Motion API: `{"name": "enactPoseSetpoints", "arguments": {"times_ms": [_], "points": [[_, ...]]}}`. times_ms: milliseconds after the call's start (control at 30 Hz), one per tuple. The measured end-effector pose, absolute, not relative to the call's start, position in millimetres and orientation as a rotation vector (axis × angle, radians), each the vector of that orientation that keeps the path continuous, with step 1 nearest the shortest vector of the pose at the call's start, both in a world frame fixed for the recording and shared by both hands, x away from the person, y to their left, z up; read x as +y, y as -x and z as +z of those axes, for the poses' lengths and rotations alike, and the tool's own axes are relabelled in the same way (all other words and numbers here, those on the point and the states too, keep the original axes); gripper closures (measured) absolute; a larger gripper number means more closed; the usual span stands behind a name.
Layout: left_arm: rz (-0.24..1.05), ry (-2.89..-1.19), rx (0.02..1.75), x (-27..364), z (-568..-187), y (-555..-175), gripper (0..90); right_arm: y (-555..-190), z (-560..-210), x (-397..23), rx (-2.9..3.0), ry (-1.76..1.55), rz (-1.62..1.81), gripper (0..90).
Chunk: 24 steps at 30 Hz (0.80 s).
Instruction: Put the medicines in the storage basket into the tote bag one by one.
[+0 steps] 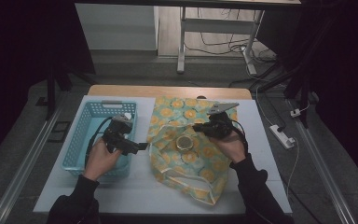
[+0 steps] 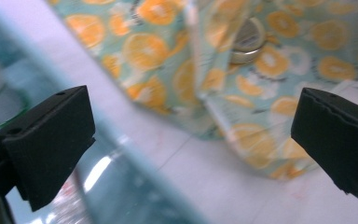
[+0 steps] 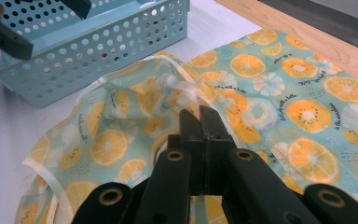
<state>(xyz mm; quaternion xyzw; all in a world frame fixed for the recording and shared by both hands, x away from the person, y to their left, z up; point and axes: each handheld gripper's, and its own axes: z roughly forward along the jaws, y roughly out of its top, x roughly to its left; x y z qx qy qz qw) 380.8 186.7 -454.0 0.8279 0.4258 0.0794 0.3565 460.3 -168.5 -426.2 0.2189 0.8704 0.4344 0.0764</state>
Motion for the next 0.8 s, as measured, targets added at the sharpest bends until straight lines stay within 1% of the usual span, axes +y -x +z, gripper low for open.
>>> {"name": "enactPoseSetpoints", "arguments": {"times_ms": [67,367,533,667,800], "points": [[0.232,-2.14,1.134,193.9,-454.8,-380.9,0.1,-460.2,-426.4,-168.2,2.608,-0.656,1.302,90.0],[0.251,-2.068,1.249,231.7,-461.9,-384.2,0.3,-461.3,-427.5,-168.7,2.607,-0.665,1.301,90.0],[0.233,-2.129,1.279,237.4,-475.6,-389.3,0.0,-461.0,-428.2,-167.4,2.611,-0.659,1.298,90.0],[0.243,-2.176,1.312,238.5,-486.1,-393.9,0.0,-460.5,-428.4,-166.4,2.613,-0.657,1.298,90.0],[0.233,-2.244,1.335,234.9,-496.0,-398.0,0.0,-459.7,-428.3,-165.4,2.616,-0.652,1.295,90.0]]}}
